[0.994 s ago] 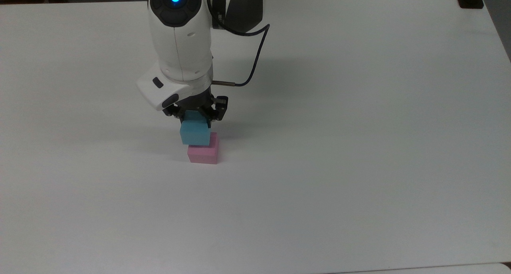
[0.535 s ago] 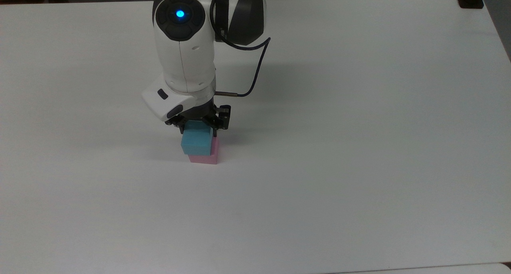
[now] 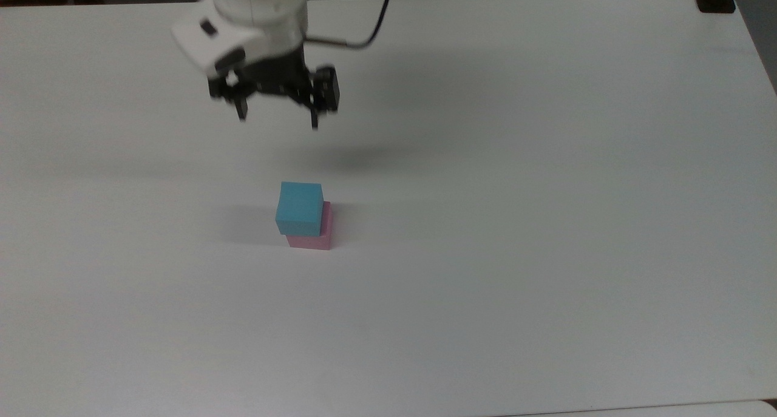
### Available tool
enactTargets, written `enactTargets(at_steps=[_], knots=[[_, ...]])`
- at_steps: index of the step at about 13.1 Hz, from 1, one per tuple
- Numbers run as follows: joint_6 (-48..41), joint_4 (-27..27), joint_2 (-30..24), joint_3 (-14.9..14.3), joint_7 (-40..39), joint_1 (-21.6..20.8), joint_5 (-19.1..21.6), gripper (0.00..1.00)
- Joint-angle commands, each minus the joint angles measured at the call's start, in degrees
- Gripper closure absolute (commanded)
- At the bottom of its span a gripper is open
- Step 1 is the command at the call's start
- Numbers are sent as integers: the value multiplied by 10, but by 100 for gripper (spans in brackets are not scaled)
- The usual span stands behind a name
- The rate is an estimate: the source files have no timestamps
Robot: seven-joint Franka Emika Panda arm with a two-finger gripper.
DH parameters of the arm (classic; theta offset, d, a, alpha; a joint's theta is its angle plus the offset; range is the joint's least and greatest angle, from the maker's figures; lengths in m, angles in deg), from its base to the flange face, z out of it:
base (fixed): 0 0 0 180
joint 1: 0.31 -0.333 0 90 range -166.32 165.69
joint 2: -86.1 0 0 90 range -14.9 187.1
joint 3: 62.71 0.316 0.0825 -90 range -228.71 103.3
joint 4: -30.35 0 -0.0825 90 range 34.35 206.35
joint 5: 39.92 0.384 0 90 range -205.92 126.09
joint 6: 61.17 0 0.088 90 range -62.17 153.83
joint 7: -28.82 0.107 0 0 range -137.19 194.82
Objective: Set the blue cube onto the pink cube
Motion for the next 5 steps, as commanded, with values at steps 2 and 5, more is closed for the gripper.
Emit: enactTargets(at_steps=[2,5], knots=[[-43,99,-129,1,-3,2,3,0],[-66,103,-145,1,-6,1,3,0]])
